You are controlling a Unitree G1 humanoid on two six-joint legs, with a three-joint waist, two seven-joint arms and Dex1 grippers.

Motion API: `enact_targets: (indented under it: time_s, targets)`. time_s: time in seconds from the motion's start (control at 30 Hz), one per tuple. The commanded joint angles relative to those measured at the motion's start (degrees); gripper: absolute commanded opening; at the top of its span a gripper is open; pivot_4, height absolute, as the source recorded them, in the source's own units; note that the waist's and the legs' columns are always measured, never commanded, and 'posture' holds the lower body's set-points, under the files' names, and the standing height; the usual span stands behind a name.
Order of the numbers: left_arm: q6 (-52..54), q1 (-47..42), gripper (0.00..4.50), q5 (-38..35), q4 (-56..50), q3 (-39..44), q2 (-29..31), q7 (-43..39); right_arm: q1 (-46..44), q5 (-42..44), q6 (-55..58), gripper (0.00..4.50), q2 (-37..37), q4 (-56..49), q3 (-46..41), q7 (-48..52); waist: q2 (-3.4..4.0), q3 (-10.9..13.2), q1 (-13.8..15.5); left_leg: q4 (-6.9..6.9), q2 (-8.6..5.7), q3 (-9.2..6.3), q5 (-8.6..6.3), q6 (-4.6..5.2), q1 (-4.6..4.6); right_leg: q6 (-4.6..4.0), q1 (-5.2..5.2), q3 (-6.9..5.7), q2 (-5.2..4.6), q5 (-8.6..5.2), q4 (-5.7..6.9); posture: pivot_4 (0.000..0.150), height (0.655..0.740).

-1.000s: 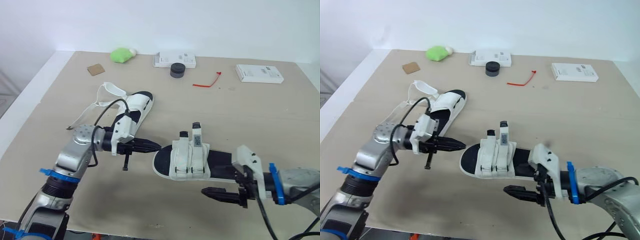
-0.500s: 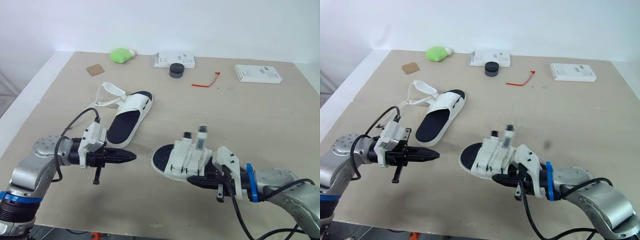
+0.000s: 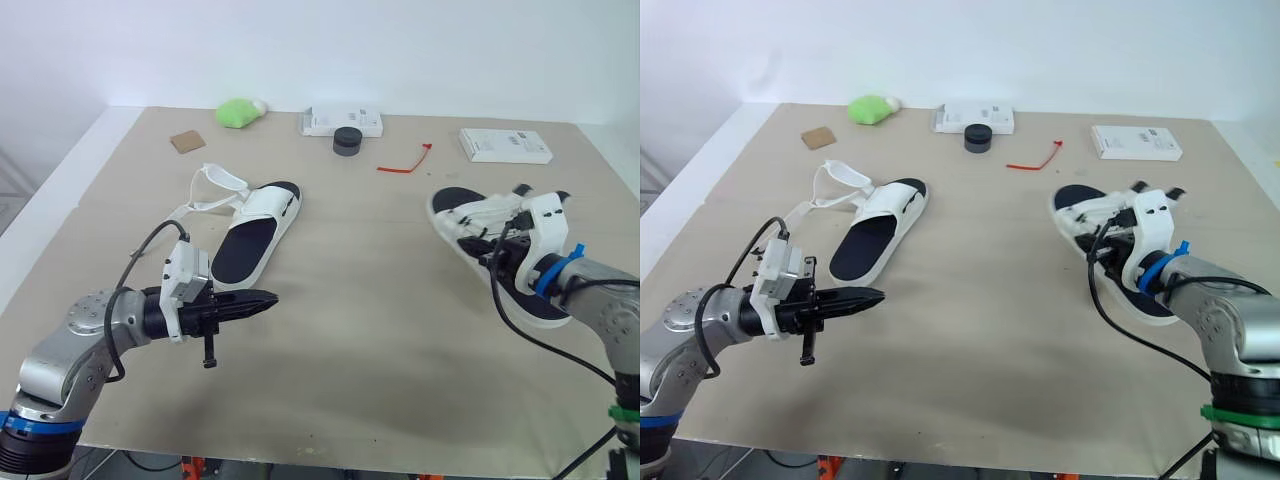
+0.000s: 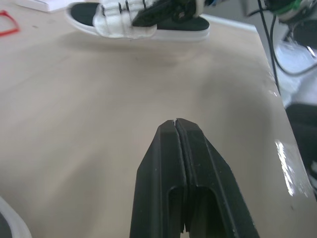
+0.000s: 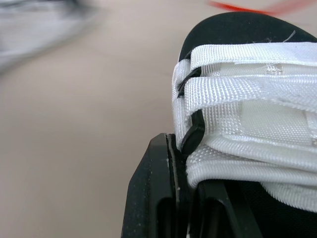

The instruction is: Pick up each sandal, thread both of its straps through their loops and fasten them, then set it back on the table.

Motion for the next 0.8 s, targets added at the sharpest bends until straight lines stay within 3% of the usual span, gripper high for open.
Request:
enact_targets:
  time_s: [0.03,0.2,0.47,0.57,0.67,0.7,0.8]
  targets:
    - [-0.41,-0.77,0.0,-0.23,-1.43,0.4,-0.42,1.32,-4.2,-5.96,-0.51,0.14,3.06,6.69,2.61,-5.11,0.01,0.0,-0.38,-0.02,0.0,0.01,0.0,0.0,-0.01,0.0,-0.04,0.02,0.0,0.0,0.03,0.15,0.74]
    - [-0.23,-1.82,0.0,-0.73,-1.07,0.58,-1.38,3.47,-11.24,-8.7,-0.64,0.14,9.43,19.45,-2.93,-13.76,0.02,-0.03,-1.18,0.0,0.04,0.23,0.22,-0.15,0.13,0.01,-0.01,0.25,0.03,0.23,0.16,0.15,0.74]
    - [-0.44,-1.79,0.0,-0.53,-1.02,0.09,-1.54,4.2,-12.61,-9.01,-0.34,0.14,12.03,21.89,-5.0,-15.05,-0.01,-0.05,-0.38,0.03,0.03,0.23,0.85,0.12,0.13,0.22,0.02,0.31,0.05,0.81,0.1,0.15,0.74]
    - [-0.4,-2.23,0.0,-0.49,-0.52,-0.02,-1.54,4.01,-11.09,-8.18,0.72,1.16,12.36,19.32,-4.94,-13.46,-0.01,-0.06,-0.38,0.03,0.05,0.22,0.92,0.21,0.13,0.19,0.0,0.31,0.08,0.91,0.1,0.15,0.74]
    - [-0.47,-2.71,0.0,-0.51,0.42,0.12,-1.36,3.48,-9.97,-7.27,2.43,2.75,10.35,15.97,-3.94,-9.38,0.0,-0.06,-0.39,0.02,0.12,0.22,0.93,0.21,0.13,0.15,-0.01,0.33,0.16,0.95,0.11,0.15,0.74]
    - [-0.41,-2.94,0.0,-0.61,0.72,0.2,-1.37,3.43,-9.81,-6.52,3.05,2.93,9.21,15.12,-4.38,-7.53,0.0,-0.06,-0.37,0.02,0.12,0.22,0.93,0.21,0.13,0.14,-0.02,0.33,0.17,0.95,0.11,0.15,0.74]
    - [0.22,-3.59,0.0,-1.53,1.38,0.59,-1.74,3.72,-8.87,-4.15,4.45,2.93,5.48,12.37,-5.88,-1.48,0.01,-0.06,-0.36,0.02,0.13,0.23,0.92,0.22,0.07,0.06,-0.07,0.35,0.19,1.0,0.11,0.15,0.74]
